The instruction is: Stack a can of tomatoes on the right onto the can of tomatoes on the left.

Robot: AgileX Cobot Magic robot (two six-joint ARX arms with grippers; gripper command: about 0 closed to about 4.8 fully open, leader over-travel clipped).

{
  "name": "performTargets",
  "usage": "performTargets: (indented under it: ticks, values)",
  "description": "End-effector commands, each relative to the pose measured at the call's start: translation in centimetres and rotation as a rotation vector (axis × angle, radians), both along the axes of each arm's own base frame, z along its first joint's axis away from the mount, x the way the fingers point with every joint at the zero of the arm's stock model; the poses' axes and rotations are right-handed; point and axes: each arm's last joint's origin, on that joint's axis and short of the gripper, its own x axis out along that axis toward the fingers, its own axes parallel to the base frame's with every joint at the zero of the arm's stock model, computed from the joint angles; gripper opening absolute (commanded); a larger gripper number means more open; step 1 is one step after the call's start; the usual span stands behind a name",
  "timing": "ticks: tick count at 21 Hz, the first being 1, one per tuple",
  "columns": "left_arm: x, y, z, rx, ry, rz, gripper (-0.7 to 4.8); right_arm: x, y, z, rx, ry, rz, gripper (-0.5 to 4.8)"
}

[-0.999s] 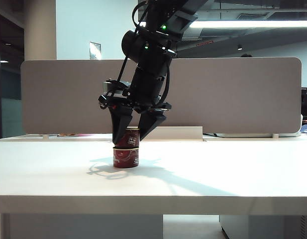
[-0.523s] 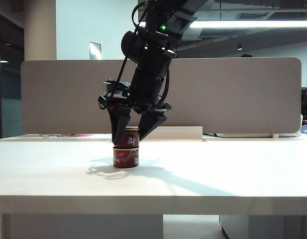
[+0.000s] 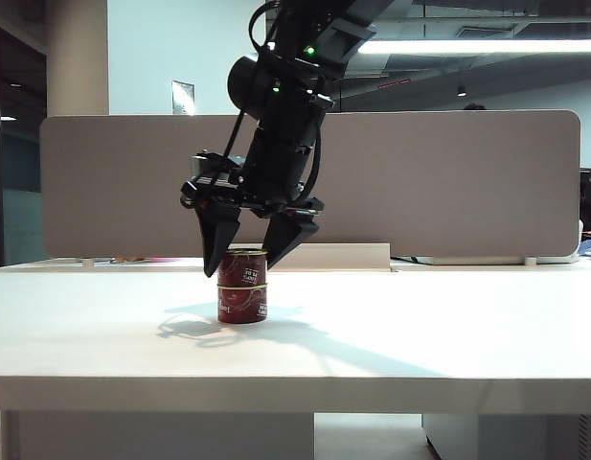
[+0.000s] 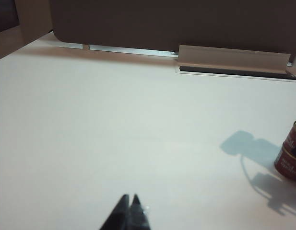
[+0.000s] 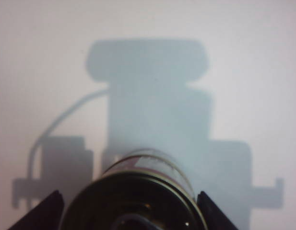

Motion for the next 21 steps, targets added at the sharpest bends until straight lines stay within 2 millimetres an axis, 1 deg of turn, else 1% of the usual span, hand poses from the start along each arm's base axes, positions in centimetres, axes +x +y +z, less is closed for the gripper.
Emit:
performTargets:
  ticks: [1, 4, 7, 8, 13, 14, 15, 16, 17, 18, 19, 20, 21]
  values:
    - [0.0, 0.0, 0.2, 0.004, -0.009, 0.001, -0.06, 0.1, 0.1, 0.8, 0.016, -0.031, 0.001, 4.12]
    - [0.0, 0.0, 0.2, 0.004, -0.009, 0.001, -0.06, 0.4, 0.0, 2.0, 0.015, -0.061, -0.014, 4.23]
    - [0.0, 0.0, 0.2, 0.004, -0.009, 0.001, -0.06, 0.7, -0.1, 3.9, 0.015, -0.103, -0.031, 4.25]
    - [0.0, 0.0, 0.2, 0.004, -0.009, 0.001, -0.06, 1.0, -0.4, 5.3, 0.026, -0.123, -0.035, 4.34]
    - [0.0, 0.0, 0.2, 0.004, -0.009, 0.001, -0.06, 1.7, -2.1, 8.4, 0.033, -0.151, -0.078, 4.25]
    - [0.0, 0.0, 0.2, 0.004, -0.008, 0.001, -0.06, 1.7, -2.5, 8.9, 0.023, -0.155, -0.097, 3.92]
    - [0.0, 0.0, 0.2, 0.004, -0.009, 0.001, -0.06, 1.8, -3.4, 9.8, 0.008, -0.167, -0.123, 2.44]
    - [0.0, 0.0, 0.2, 0.004, -0.008, 0.001, -0.06, 1.9, -4.2, 10.2, 0.006, -0.167, -0.134, 1.49]
    - [0.0, 0.0, 0.2, 0.003, -0.008, -0.001, -0.06, 2.0, -5.3, 10.9, 0.001, -0.162, -0.156, 0.69]
    - [0.0, 0.0, 0.2, 0.003, -0.008, -0.001, -0.06, 2.1, -6.2, 11.3, -0.002, -0.159, -0.173, 0.57]
    - [0.0, 0.0, 0.2, 0.003, -0.008, -0.002, -0.06, 2.2, -7.7, 12.0, -0.007, -0.148, -0.199, 0.31]
    - [0.0, 0.0, 0.2, 0.003, -0.008, -0.002, -0.06, 2.2, -8.5, 12.3, -0.007, -0.143, -0.212, 0.18]
    - [0.0, 0.0, 0.2, 0.003, -0.008, -0.002, -0.06, 2.2, -10.0, 13.1, -0.01, -0.139, -0.239, 0.09]
